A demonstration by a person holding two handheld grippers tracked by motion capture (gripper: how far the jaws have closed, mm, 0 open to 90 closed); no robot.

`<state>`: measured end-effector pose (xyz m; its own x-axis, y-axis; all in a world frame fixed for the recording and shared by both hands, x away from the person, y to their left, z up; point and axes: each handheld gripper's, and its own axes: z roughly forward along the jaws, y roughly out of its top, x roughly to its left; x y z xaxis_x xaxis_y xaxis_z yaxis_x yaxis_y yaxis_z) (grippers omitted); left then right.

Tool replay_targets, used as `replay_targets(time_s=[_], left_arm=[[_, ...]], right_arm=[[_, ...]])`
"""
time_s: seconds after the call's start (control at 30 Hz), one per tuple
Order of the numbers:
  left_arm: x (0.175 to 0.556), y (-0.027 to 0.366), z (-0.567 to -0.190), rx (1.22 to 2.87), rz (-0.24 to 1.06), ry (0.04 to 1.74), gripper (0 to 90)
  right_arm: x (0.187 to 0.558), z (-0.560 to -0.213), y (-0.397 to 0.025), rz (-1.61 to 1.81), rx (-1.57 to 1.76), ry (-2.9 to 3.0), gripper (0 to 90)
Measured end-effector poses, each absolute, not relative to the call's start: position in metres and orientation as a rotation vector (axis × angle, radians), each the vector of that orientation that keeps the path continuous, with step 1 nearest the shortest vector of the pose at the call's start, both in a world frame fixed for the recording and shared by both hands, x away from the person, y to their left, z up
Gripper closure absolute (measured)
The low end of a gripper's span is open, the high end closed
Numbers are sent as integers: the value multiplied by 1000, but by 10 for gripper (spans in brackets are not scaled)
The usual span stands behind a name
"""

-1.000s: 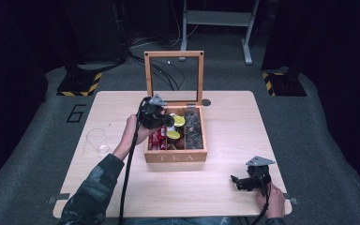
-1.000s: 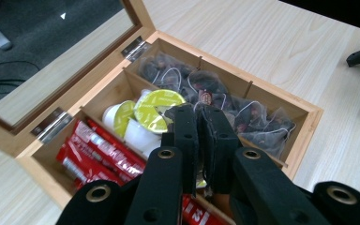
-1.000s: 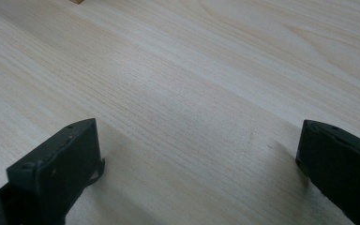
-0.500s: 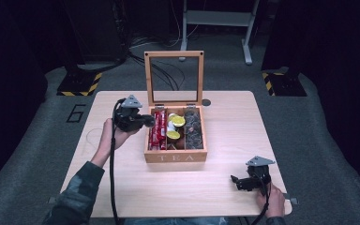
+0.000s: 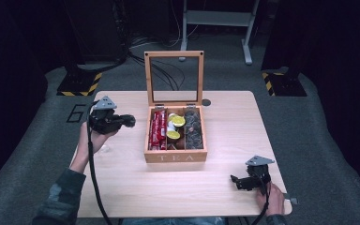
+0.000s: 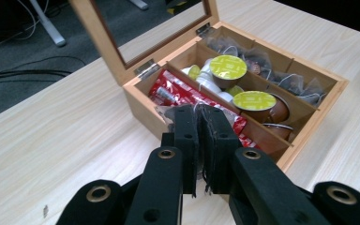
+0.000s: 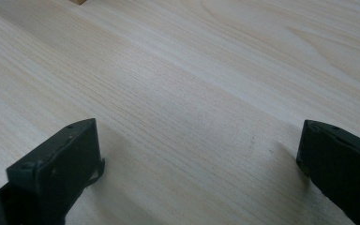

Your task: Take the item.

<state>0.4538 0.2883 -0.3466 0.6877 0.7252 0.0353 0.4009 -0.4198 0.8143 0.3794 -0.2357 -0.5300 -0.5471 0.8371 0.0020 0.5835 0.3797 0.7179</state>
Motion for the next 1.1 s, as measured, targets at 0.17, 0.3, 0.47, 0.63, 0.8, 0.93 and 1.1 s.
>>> replay_targets(time_s=[0.17,0.3,0.47,0.63,0.8,0.93,1.1], left_arm=[[456,296,-350,2059,492,885,851],[456,299,-351,2055,496,895,851],[454,299,-349,2068,510,895,851],[452,303,-345,2071,530,904,851],[449,312,-341,2075,554,930,851],[447,319,-338,2076,568,957,851],[442,331,-338,2052,586,976,851]], right_arm=[[379,-530,-236,966,1235,2287,0],[380,-530,-236,967,1233,2288,0],[380,-530,-236,967,1234,2288,0],[380,-530,-236,967,1234,2288,0],[380,-530,-236,966,1233,2289,0],[379,-530,-237,968,1225,2299,0],[380,-530,-236,966,1233,2289,0]])
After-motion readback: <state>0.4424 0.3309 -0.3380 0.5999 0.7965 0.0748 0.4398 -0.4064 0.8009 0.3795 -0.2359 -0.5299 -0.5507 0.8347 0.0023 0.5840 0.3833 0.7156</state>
